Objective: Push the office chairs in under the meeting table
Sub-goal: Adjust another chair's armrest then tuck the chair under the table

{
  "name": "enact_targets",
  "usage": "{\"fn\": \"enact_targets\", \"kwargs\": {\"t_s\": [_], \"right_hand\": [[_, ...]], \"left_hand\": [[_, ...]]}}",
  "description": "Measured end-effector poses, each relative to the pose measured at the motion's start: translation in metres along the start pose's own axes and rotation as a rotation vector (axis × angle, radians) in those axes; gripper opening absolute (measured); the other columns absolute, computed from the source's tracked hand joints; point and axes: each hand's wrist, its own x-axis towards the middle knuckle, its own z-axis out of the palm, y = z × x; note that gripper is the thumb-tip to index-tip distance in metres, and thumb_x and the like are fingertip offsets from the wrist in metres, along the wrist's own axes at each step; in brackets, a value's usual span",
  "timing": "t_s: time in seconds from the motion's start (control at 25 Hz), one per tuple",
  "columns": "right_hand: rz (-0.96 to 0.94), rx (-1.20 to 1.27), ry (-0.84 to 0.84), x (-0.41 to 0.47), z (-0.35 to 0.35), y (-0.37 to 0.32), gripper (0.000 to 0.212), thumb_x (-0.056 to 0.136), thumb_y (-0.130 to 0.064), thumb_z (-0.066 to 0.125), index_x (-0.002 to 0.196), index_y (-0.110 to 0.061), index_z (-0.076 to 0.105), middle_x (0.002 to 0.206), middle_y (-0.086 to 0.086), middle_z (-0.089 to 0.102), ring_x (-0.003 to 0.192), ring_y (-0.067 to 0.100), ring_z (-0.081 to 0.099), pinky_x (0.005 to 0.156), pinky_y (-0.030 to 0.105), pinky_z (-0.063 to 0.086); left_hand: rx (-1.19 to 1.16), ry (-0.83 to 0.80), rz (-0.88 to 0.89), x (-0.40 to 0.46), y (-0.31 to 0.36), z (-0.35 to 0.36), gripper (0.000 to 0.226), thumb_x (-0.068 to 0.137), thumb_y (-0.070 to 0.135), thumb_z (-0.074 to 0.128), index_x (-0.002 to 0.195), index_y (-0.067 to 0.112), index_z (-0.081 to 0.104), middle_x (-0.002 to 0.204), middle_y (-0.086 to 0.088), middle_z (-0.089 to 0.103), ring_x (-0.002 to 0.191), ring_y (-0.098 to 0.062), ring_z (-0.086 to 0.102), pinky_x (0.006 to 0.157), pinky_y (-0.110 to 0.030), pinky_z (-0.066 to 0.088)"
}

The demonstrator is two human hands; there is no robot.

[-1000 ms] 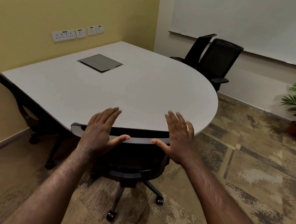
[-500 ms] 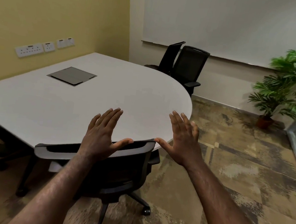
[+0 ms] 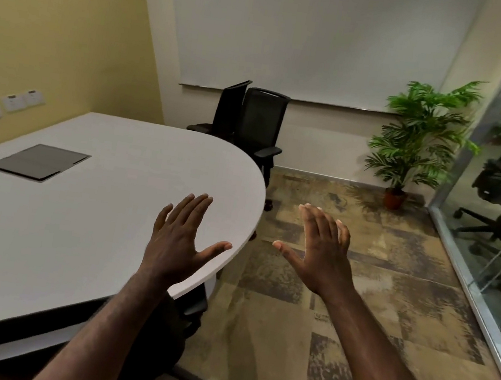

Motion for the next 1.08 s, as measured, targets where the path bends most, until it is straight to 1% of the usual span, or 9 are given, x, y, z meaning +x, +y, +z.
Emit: {"fn": "enact_targets", "kwargs": {"t_s": [0.16,0.32,0.44,0.6,0.8,0.96,1.08], "right_hand": [[0.021,-0.016,0.011,0.013,-0.008,0.067,0.088,0.085,-0.077,0.028,0.149,-0.018,0.025,0.154,0.005,0.030,0.140,0.023,0.023,0.114,0.053,0.013],[0.068,-0.035,0.007,0.024,-0.011,0.121,0.089,0.084,-0.077,0.027,0.148,-0.016,0.026,0.154,0.005,0.030,0.141,0.024,0.022,0.113,0.053,0.015],[0.096,-0.051,0.008,0.036,-0.007,0.154,0.088,0.085,-0.078,0.027,0.148,-0.016,0.026,0.154,0.005,0.029,0.144,0.021,0.017,0.113,0.053,0.016],[0.117,-0.051,-0.001,0.060,0.013,0.201,0.087,0.086,-0.077,0.029,0.149,-0.017,0.025,0.158,0.002,0.024,0.147,0.016,0.007,0.114,0.051,0.013],[0.150,-0.071,-0.049,0.117,0.056,0.256,0.086,0.087,-0.075,0.034,0.150,-0.019,0.022,0.160,0.001,0.020,0.148,0.015,0.005,0.115,0.048,0.009],[0.170,-0.090,-0.111,0.169,0.091,0.294,0.086,0.086,-0.076,0.029,0.151,-0.021,0.019,0.161,-0.002,0.015,0.148,0.012,0.001,0.115,0.043,0.002],[0.182,-0.080,-0.142,0.210,0.111,0.323,0.086,0.086,-0.075,0.030,0.152,-0.022,0.018,0.161,-0.003,0.014,0.147,0.012,0.001,0.115,0.043,0.003]], "left_hand": [[-0.020,-0.003,0.020,0.041,0.036,0.043,0.090,0.081,0.085,0.035,0.150,0.028,0.025,0.157,0.003,0.031,0.146,-0.015,0.018,0.118,-0.042,0.009],[-0.048,-0.030,0.036,0.075,0.067,0.082,0.089,0.081,0.084,0.034,0.148,0.026,0.029,0.156,0.001,0.033,0.146,-0.017,0.021,0.117,-0.046,0.014],[-0.078,-0.033,0.042,0.104,0.084,0.109,0.090,0.081,0.085,0.031,0.148,0.024,0.030,0.156,0.000,0.034,0.146,-0.018,0.021,0.117,-0.048,0.015],[-0.120,-0.045,0.042,0.148,0.098,0.157,0.089,0.083,0.083,0.031,0.148,0.023,0.031,0.156,0.000,0.033,0.146,-0.017,0.020,0.118,-0.049,0.015],[-0.153,-0.087,0.037,0.220,0.090,0.232,0.089,0.082,0.083,0.032,0.149,0.025,0.030,0.157,0.000,0.032,0.146,-0.017,0.020,0.118,-0.050,0.015],[-0.177,-0.137,0.048,0.278,0.072,0.284,0.087,0.083,0.082,0.034,0.149,0.026,0.028,0.157,0.000,0.032,0.146,-0.015,0.019,0.118,-0.051,0.015],[-0.177,-0.185,0.039,0.322,0.062,0.315,0.087,0.083,0.083,0.035,0.149,0.027,0.027,0.157,0.001,0.031,0.146,-0.017,0.021,0.117,-0.050,0.014]]}}
